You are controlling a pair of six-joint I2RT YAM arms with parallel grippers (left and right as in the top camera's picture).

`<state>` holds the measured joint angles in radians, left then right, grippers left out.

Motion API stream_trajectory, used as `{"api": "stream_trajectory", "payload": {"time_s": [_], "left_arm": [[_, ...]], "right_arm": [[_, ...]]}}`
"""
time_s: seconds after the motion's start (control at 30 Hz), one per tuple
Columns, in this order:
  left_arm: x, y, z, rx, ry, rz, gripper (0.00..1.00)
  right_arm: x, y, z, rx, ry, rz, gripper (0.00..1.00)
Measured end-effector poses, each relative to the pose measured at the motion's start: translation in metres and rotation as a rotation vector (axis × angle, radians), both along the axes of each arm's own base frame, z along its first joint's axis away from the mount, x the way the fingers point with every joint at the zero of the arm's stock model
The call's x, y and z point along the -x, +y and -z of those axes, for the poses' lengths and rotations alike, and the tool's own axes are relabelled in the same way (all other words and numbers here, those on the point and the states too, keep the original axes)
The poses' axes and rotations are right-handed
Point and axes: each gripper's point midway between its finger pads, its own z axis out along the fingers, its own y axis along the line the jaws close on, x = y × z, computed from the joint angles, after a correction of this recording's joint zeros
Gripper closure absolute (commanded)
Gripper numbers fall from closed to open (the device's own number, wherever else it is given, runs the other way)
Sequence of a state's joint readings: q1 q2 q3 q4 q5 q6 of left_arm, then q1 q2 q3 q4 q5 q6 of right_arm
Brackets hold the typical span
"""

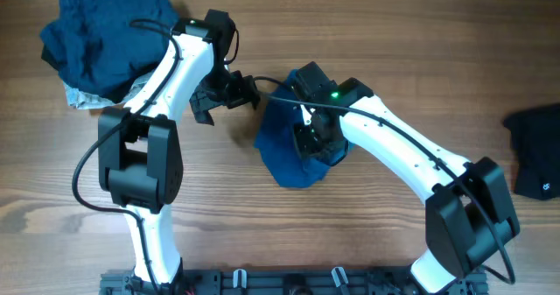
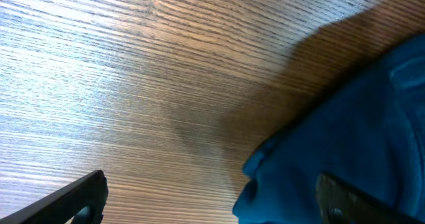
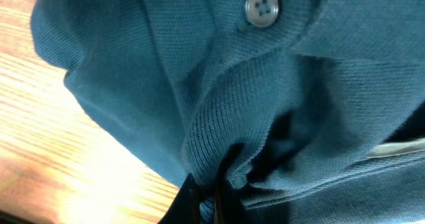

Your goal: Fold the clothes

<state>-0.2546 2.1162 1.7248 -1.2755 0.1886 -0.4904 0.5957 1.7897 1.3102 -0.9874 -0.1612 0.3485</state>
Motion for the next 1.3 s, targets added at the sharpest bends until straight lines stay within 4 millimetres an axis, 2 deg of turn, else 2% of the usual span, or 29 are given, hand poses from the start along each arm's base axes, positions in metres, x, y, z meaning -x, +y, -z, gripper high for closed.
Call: {"api": "stream_trajectory", "payload": {"time_s": [0.23,0.27,0.33,0.37,0.4,0.5,0.57,0.63,0.73,0.83,0.87,0.97,1.03,1.3], "left_arm": [[0.000,0.000,0.000,0.000,0.000,0.000,0.00],[0.000,0.000,0.000,0.000,0.000,0.000,0.00],[0.000,0.000,0.000,0.000,0.000,0.000,0.00],[0.000,0.000,0.000,0.000,0.000,0.000,0.00],[0.000,0.000,0.000,0.000,0.000,0.000,0.00],[0.000,0.000,0.000,0.000,0.000,0.000,0.00],[0.000,0.000,0.000,0.000,0.000,0.000,0.00],[0.000,0.000,0.000,0.000,0.000,0.000,0.00],[0.000,0.000,0.000,0.000,0.000,0.000,0.01],[0.000,-0.001,0.000,0.000,0.000,0.001,0.00],[0.000,-0.001,0.000,0.000,0.000,0.003,0.00],[0.002,-0.005,0.000,0.001,-0.001,0.014,0.00],[0.003,-0.008,0.000,0.001,-0.001,0.021,0.00],[0.003,-0.009,0.000,0.000,-0.001,0.024,0.00]], "right_arm": [[0.020,0.018,-0.002,-0.043,0.044,-0.076,0.94],[0.022,0.020,-0.002,-0.047,0.048,-0.087,0.87],[0.025,0.022,-0.002,-0.053,0.055,-0.103,0.54],[0.026,0.023,-0.002,-0.055,0.057,-0.102,0.41],[0.026,0.022,-0.002,-0.053,0.059,-0.099,0.37],[0.029,0.012,-0.001,-0.003,0.072,-0.077,0.36],[0.026,0.003,-0.004,0.039,0.067,-0.048,0.37],[0.013,-0.001,-0.013,0.042,0.031,-0.011,0.41],[-0.016,-0.011,-0.040,-0.013,-0.075,0.070,0.63],[-0.049,-0.023,-0.063,-0.109,-0.179,0.130,0.93],[-0.059,-0.029,-0.067,-0.135,-0.195,0.155,0.96],[-0.082,-0.041,-0.069,-0.210,-0.213,0.200,0.96],[-0.090,-0.040,-0.066,-0.271,-0.202,0.190,0.96],[-0.082,0.012,-0.026,-0.559,-0.002,0.015,0.96]]}}
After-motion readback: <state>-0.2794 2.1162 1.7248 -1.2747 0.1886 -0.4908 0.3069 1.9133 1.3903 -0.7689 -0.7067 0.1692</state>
